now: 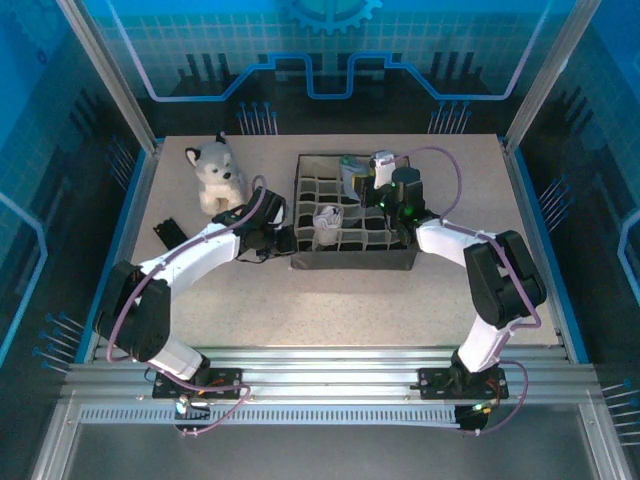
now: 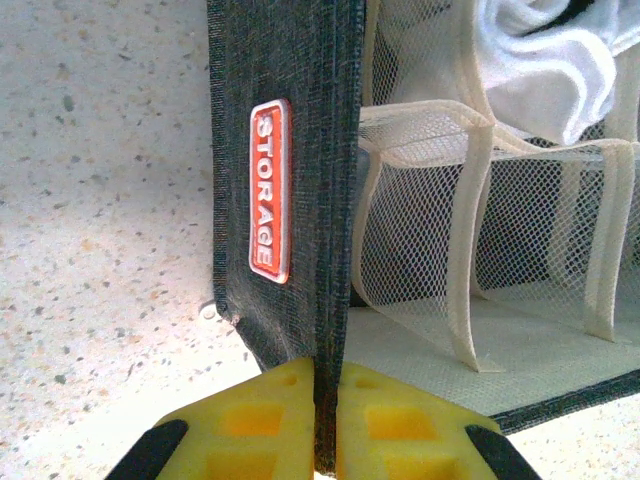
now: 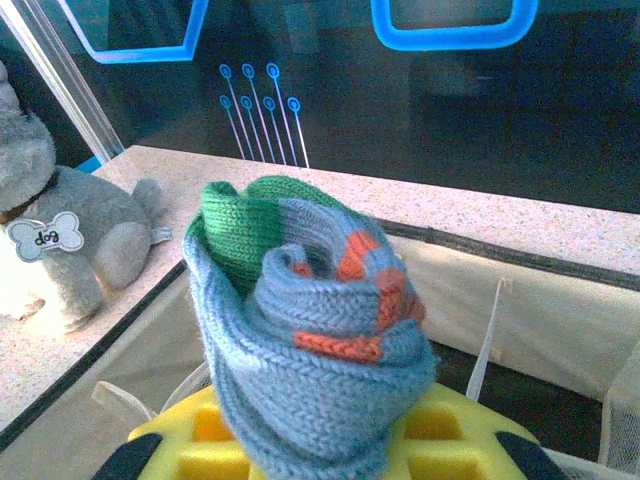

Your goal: Roll the socks

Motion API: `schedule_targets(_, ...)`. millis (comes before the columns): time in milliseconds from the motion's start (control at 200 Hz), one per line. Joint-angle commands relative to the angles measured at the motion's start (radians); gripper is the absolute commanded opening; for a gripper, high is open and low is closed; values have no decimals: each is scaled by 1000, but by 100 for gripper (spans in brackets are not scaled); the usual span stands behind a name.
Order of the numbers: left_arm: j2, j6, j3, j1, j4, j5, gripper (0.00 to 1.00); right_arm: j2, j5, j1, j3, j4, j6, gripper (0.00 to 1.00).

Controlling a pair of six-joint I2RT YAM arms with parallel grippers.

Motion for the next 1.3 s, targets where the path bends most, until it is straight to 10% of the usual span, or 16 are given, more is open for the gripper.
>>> schedule_targets(0, -19, 32, -18, 12, -49, -18, 10, 37, -27, 4, -11, 120, -15, 0)
schedule_targets(1296, -7, 49, -30, 32, -66, 4, 9, 237, 32, 22, 63, 183, 170, 0)
